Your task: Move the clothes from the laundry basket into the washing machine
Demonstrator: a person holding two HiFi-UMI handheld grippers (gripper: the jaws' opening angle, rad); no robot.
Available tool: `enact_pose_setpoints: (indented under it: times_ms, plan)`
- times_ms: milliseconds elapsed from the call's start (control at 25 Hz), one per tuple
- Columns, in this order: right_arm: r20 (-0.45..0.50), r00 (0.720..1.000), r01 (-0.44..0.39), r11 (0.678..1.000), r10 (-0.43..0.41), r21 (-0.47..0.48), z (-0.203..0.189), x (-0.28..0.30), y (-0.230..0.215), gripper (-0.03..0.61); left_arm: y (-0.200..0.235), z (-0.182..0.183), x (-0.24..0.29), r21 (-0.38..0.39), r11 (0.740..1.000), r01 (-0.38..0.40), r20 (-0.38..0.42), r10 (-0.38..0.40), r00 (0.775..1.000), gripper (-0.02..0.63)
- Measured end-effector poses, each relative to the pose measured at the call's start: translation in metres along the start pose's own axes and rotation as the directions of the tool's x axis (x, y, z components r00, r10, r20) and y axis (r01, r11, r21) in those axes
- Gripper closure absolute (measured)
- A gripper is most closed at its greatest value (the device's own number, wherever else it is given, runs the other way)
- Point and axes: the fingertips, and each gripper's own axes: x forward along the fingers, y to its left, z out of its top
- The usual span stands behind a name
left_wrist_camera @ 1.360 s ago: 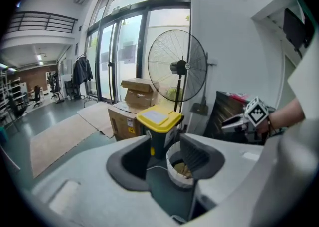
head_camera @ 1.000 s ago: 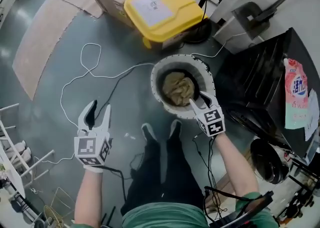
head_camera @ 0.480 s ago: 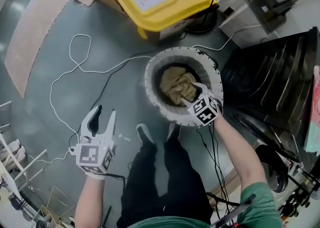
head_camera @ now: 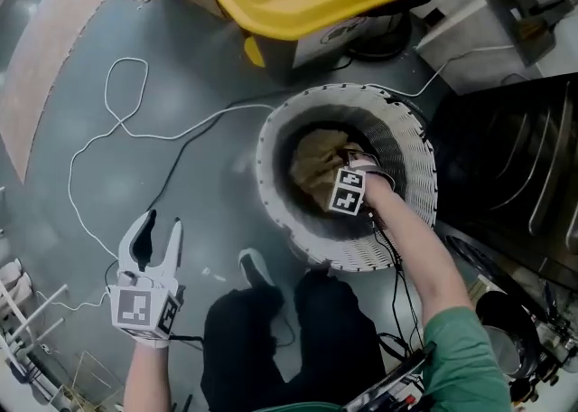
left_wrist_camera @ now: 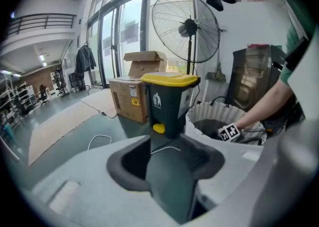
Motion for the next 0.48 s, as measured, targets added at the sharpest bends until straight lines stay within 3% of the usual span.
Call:
enact_pose_setpoints:
  times_ms: [240, 480]
  plan:
    - [-0.111, 0.993, 0.026, 0.976, -0.05, -0.214, -0.018, 0.098, -0.023, -0.006, 0.028, -0.071, 0.04, 0.01, 0.999, -0.032, -0.044, 0.032, 0.999, 0.43]
    - [-0.23, 0.972, -0.038, 0.935, -0.047, -0.352, -0.054, 0.164, -0.023, -0.008, 0.043, -0.1, 0.072, 0.018, 0.999, -0.033, -0.041, 0.034, 0.999, 0.456]
